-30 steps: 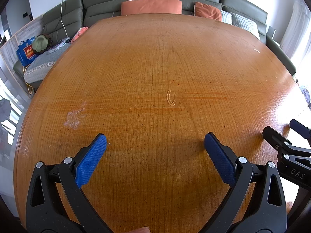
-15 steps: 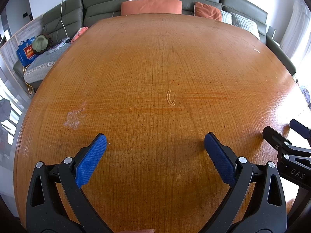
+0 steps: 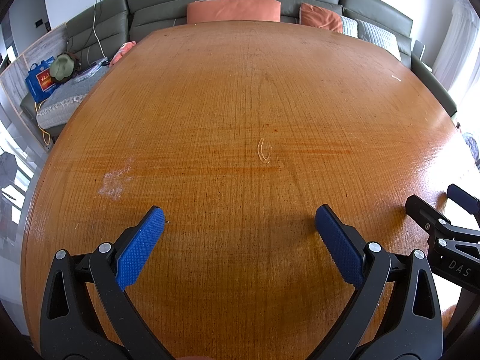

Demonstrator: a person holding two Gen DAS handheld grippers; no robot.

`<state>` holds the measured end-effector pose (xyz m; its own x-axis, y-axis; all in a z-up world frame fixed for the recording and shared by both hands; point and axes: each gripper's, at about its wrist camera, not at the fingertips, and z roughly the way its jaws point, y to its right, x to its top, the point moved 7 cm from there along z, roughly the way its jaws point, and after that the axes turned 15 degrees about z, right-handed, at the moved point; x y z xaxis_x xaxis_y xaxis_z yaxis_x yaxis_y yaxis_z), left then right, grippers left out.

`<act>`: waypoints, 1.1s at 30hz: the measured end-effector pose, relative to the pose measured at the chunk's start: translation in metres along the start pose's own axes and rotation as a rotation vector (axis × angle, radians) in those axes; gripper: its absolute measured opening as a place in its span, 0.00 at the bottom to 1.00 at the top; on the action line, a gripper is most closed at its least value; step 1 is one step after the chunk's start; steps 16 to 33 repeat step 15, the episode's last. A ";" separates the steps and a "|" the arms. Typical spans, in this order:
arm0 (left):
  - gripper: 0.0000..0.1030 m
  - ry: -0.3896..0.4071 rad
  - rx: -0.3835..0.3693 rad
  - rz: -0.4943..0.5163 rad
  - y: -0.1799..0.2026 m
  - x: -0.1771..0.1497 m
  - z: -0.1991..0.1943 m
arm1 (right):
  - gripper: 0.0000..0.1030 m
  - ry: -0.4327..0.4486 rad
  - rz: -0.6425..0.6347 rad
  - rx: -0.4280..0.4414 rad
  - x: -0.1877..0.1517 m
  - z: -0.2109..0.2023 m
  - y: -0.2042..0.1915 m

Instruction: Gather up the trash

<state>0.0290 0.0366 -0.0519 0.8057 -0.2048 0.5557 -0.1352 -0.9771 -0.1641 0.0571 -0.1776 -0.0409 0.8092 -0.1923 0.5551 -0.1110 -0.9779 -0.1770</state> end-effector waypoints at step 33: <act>0.94 0.001 -0.003 0.000 0.001 -0.003 -0.001 | 0.98 0.000 0.000 0.000 0.000 0.000 0.000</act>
